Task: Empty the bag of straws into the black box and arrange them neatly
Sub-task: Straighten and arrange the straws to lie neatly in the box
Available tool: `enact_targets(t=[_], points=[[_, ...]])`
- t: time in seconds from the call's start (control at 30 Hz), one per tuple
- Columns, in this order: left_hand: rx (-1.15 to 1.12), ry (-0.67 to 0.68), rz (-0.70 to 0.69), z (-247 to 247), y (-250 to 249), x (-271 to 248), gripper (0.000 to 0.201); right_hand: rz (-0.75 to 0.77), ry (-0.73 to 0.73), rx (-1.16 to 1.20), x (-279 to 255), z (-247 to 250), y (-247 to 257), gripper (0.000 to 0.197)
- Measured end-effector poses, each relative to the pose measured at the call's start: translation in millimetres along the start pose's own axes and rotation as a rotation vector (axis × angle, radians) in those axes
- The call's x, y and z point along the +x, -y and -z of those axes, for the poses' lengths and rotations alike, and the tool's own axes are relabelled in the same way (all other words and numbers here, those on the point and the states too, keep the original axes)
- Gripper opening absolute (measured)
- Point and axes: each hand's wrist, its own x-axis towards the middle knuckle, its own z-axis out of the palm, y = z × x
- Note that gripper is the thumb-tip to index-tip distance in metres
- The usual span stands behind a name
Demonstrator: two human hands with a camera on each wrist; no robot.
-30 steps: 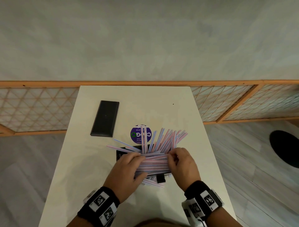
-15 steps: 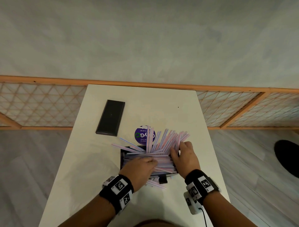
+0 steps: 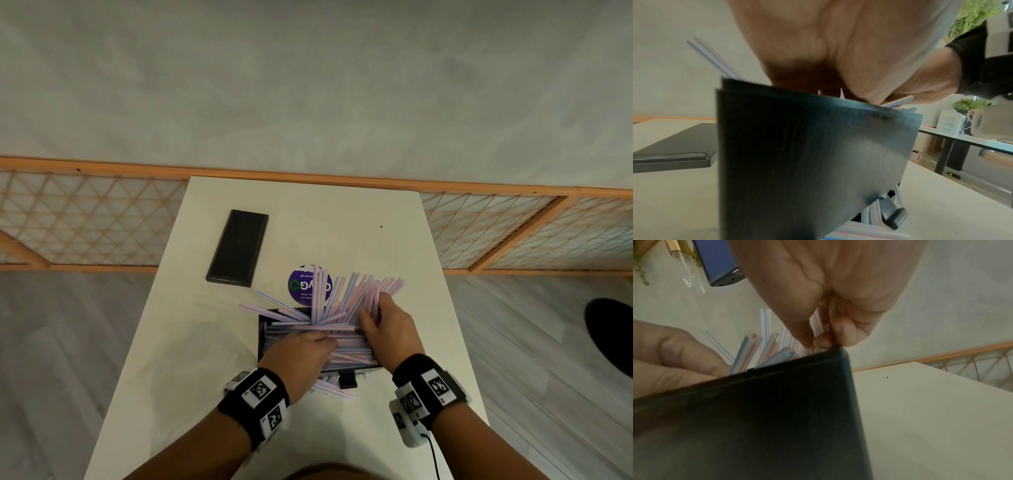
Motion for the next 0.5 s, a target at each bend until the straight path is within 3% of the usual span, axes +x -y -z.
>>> enact_targets(t=[0.13, 0.33, 0.5], points=[[-0.039, 0.014, 0.034, 0, 1, 0, 0.041, 0.06, 0.014, 0.003, 0, 17, 9, 0.016], [-0.047, 0.023, 0.042, 6, -3, 0, 0.042, 0.178, -0.222, 0.054, -8, 87, 46, 0.031], [-0.168, -0.074, 0.048, 17, 4, -9, 0.037, 0.12, -0.285, 0.255, -19, 121, 65, 0.037]])
